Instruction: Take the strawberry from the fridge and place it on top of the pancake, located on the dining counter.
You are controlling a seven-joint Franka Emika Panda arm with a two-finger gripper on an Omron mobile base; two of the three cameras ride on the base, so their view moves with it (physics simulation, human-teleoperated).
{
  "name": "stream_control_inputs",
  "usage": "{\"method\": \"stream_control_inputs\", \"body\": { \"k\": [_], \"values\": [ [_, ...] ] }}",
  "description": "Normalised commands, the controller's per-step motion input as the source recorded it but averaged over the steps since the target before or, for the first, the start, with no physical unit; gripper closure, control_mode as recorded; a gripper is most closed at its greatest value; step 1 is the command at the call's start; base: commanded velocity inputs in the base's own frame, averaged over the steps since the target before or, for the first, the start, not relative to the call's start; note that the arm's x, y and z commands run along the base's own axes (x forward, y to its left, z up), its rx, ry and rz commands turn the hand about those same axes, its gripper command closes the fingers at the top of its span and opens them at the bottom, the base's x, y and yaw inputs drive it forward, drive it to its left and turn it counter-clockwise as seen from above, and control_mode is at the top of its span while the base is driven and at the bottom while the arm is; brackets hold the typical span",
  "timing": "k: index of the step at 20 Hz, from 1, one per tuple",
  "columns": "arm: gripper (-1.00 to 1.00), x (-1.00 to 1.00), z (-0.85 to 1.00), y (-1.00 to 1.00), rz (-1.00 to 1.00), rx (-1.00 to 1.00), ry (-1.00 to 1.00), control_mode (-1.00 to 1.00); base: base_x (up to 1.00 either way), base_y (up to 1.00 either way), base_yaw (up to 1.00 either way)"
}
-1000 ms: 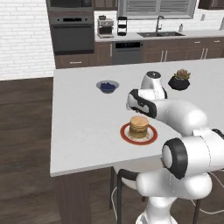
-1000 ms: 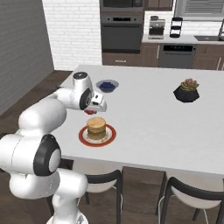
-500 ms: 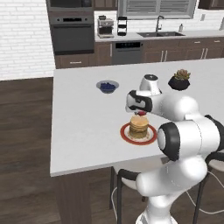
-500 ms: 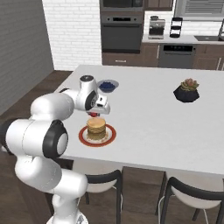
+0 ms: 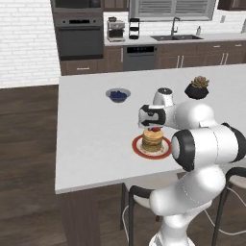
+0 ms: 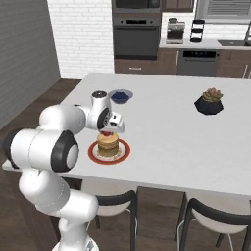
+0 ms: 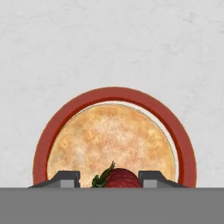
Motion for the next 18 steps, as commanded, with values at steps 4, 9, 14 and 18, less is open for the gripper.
{"method": "stream_control_inputs", "body": {
  "k": [4, 9, 14, 18],
  "values": [
    [1.00, 0.11, -0.18, -0.11, 0.00, -0.01, 0.00, -1.00, 0.00, 0.00, 0.00],
    [1.00, 0.04, -0.24, -0.03, 0.00, -0.02, 0.03, -1.00, 0.00, 0.00, 0.00],
    [1.00, 0.00, -0.22, 0.00, 0.01, 0.00, 0.05, -1.00, 0.00, 0.00, 0.00],
    [1.00, 0.00, -0.15, 0.00, 0.01, 0.00, 0.03, -1.00, 0.00, 0.00, 0.00]
  ]
}}
